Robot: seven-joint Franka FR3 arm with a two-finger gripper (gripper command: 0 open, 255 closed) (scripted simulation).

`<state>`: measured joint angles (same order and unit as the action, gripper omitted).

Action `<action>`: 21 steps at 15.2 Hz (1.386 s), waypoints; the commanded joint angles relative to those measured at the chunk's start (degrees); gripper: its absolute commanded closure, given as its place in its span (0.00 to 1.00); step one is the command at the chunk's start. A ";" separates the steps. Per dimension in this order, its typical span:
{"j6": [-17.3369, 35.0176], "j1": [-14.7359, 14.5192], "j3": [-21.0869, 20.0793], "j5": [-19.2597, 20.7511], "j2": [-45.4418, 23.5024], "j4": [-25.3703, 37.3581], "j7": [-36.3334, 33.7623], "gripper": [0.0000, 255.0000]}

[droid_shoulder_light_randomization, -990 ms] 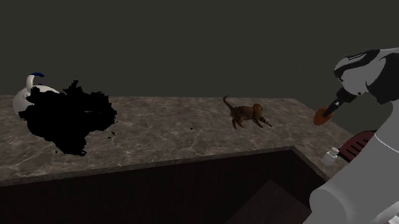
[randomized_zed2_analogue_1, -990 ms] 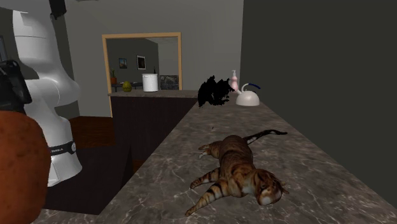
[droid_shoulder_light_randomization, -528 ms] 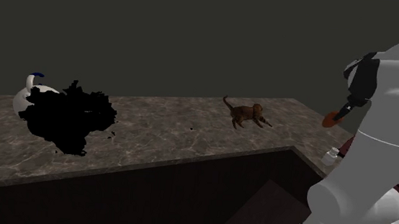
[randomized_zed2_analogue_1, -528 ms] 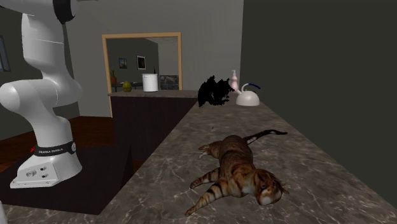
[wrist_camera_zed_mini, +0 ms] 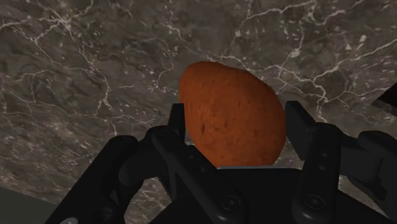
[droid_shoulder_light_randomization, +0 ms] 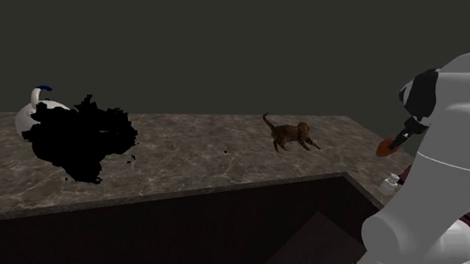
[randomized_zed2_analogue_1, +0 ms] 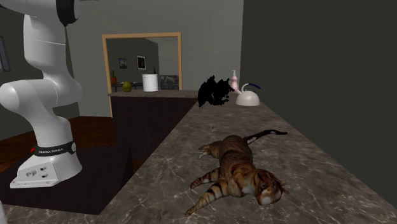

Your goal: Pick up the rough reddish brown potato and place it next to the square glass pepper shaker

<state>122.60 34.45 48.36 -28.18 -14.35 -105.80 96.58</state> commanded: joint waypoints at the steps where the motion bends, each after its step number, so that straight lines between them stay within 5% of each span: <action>1: 1.29 0.31 -0.34 -1.00 -0.71 -0.95 0.95 1.00; 21: 9.84 3.53 -4.62 -10.29 -7.76 -5.78 8.65 1.00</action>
<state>132.44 38.09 43.96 -38.41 -21.88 -111.16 105.15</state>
